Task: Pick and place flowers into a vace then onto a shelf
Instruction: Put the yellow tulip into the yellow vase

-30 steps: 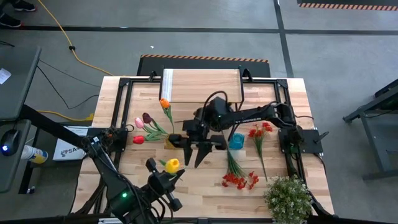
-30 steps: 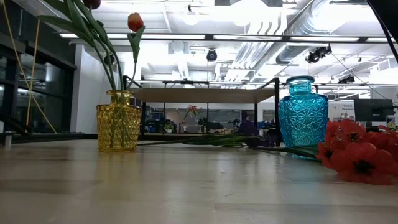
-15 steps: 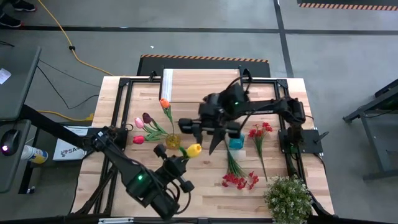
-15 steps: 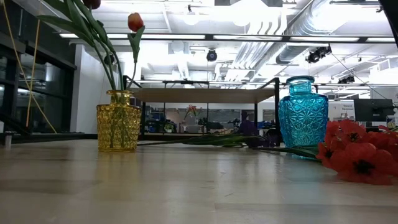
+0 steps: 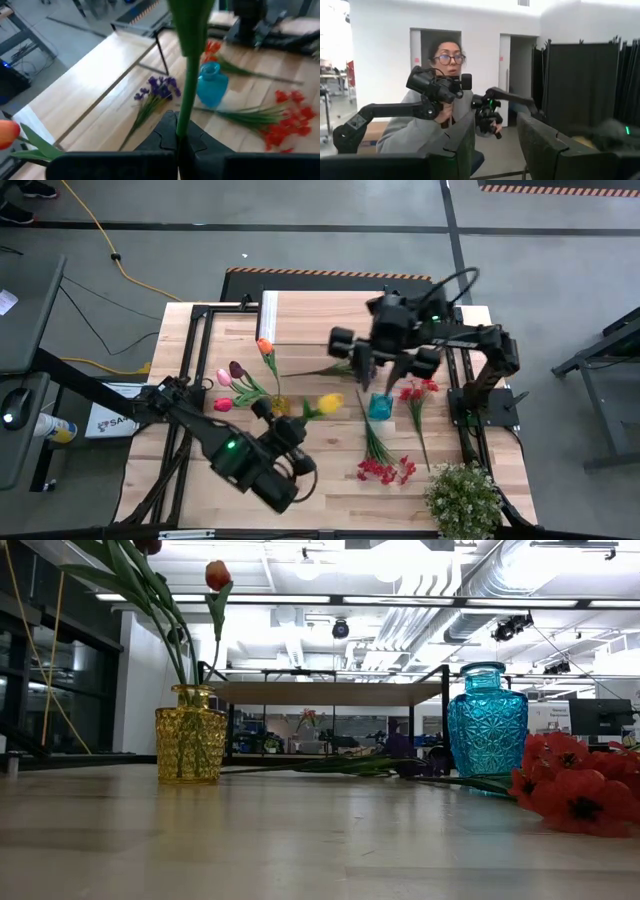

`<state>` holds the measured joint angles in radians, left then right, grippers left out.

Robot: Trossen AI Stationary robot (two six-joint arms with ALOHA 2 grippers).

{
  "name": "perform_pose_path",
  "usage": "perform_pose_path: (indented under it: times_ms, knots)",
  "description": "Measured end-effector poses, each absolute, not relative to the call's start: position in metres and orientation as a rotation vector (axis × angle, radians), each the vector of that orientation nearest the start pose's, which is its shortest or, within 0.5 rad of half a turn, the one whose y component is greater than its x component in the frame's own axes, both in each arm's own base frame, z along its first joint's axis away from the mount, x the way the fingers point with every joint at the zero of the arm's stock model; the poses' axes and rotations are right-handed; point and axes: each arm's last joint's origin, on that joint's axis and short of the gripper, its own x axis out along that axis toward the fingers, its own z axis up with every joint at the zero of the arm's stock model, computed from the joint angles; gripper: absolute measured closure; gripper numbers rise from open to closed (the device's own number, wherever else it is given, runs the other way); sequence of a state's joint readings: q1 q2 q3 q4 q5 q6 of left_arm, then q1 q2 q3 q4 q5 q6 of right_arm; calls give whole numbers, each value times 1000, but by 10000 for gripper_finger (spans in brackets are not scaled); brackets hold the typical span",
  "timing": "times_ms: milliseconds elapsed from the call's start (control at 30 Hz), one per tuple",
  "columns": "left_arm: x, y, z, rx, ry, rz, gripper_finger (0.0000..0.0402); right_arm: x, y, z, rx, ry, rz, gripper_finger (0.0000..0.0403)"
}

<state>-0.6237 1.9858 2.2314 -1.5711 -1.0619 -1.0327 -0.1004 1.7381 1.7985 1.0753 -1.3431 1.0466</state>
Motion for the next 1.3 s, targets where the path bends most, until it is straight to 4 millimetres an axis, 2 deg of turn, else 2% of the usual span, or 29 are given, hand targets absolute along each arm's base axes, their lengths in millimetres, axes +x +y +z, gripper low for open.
perform_pose_path:
  times_ms: [233, 500, 700, 1033, 1300]
  knots:
    - [329, -171, 380, 65, 691, 721, 376, 300, -3, 532, -13, -291, 1365, 265]
    - [335, -161, 379, 118, 779, 681, 376, 272, 0, 549, -64, -329, 1372, 265]
    - [335, -160, 378, 199, 777, 683, 376, 271, 0, 550, -59, -320, 1374, 265]
    - [335, -159, 333, 360, 792, 794, 376, 277, -1, 547, -29, -282, 1373, 265]
    - [333, -157, 310, 346, 792, 851, 376, 279, -1, 546, -33, -287, 1365, 265]
